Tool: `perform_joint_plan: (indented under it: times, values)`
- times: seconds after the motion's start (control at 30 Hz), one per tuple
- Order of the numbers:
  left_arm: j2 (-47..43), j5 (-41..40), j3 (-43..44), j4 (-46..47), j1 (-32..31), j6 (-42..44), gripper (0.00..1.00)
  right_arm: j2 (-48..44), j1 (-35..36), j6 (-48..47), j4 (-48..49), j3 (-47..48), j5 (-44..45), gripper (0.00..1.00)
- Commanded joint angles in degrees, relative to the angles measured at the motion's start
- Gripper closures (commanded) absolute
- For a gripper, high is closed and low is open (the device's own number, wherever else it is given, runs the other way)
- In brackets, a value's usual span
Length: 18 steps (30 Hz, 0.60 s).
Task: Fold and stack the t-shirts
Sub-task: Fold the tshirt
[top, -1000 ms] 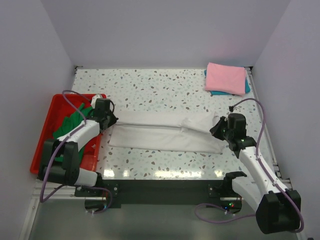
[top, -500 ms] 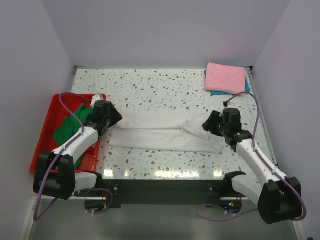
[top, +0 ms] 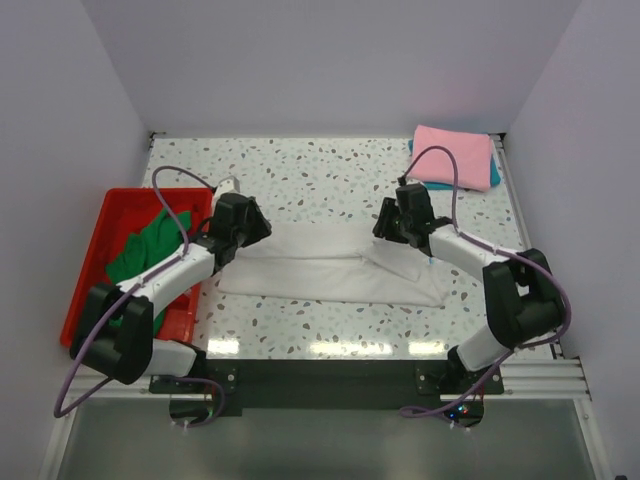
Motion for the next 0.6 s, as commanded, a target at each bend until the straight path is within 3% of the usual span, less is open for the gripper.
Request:
perform_joint_plan:
  times: [0.0,0.23,0.57]
  values:
    - [0.6,0.8,1.5,3.0,-0.3,1.4,0.44,1.8,3.4,0.0,4.9,1.1,2.5,0.55]
    - [1.0,1.3,1.7,3.0,-0.5,2.0,0.45,-2.1,7.6,2.2,5.1,-3.5,4.1,0.71]
    - [6.3,7.8,3.6,9.9,-3.1,3.0,0.46,-11.6,12.0,5.4,5.5,-12.3,0.6,0.79]
